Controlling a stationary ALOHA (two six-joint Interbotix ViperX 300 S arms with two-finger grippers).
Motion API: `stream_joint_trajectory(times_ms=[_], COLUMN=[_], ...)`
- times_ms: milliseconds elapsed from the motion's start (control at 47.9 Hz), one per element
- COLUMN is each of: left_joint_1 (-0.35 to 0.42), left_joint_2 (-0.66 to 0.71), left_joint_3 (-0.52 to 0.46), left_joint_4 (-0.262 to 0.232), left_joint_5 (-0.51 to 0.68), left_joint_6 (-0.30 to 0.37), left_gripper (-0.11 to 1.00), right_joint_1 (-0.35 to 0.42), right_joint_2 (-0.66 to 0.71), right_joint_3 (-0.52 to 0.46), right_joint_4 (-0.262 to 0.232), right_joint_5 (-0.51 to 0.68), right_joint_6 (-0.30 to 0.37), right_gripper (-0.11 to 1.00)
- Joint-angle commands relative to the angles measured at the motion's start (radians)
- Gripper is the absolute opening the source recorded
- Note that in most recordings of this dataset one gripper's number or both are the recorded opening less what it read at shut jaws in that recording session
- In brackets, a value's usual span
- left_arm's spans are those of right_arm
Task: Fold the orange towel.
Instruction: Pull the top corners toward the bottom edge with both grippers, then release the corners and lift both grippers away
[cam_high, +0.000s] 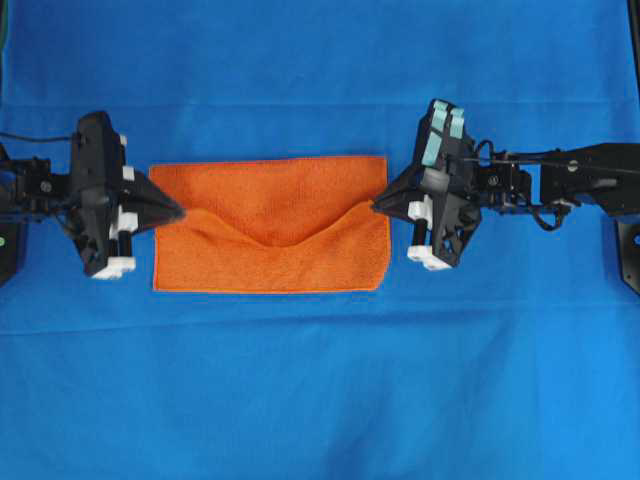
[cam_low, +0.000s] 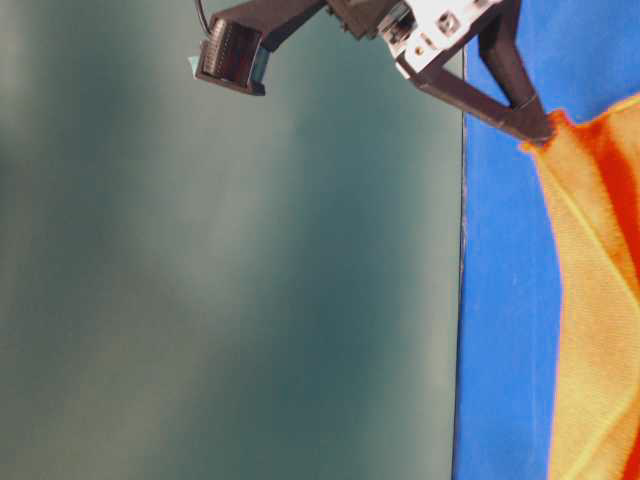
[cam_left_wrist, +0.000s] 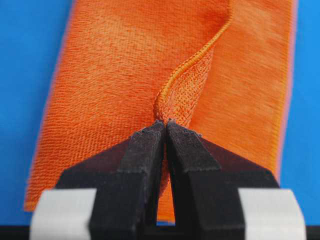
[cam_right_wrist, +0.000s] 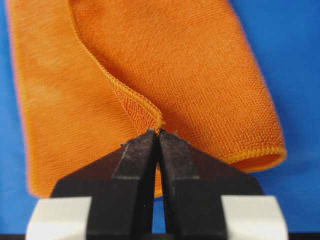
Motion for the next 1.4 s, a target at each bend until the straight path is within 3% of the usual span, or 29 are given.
stream_joint_trajectory(times_ms=[0, 460, 1003, 1086, 1295, 1379], left_joint_1=[-0.037, -0.146, -0.144, -0.143, -0.143, -0.140], left_joint_2=[-0.005, 0.014, 0.130, 0.124, 0.077, 0.018], left_joint_3=[-0.005, 0.018, -0.035, -0.031, -0.034, -0.041], left_joint_4=[-0.005, -0.005, -0.005, -0.005, -0.003, 0.000], left_joint_5=[-0.005, -0.023, -0.029, -0.028, 0.025, 0.066], left_joint_6=[-0.005, -0.126, -0.141, -0.143, -0.135, -0.123], left_gripper=[0.01, 0.01, 0.03, 0.16, 0.71, 0.80], right_joint_1=[0.025, 0.104, 0.120, 0.127, 0.146, 0.146], right_joint_2=[-0.023, -0.017, 0.038, 0.038, 0.012, -0.026], right_joint_3=[-0.005, 0.003, -0.044, -0.046, -0.049, -0.051], right_joint_4=[0.008, 0.008, 0.008, 0.008, 0.003, -0.003], right_joint_5=[-0.003, 0.040, 0.058, 0.058, 0.078, 0.100], right_joint_6=[0.014, 0.081, 0.137, 0.140, 0.133, 0.123], right_gripper=[0.01, 0.01, 0.02, 0.05, 0.63, 0.64])
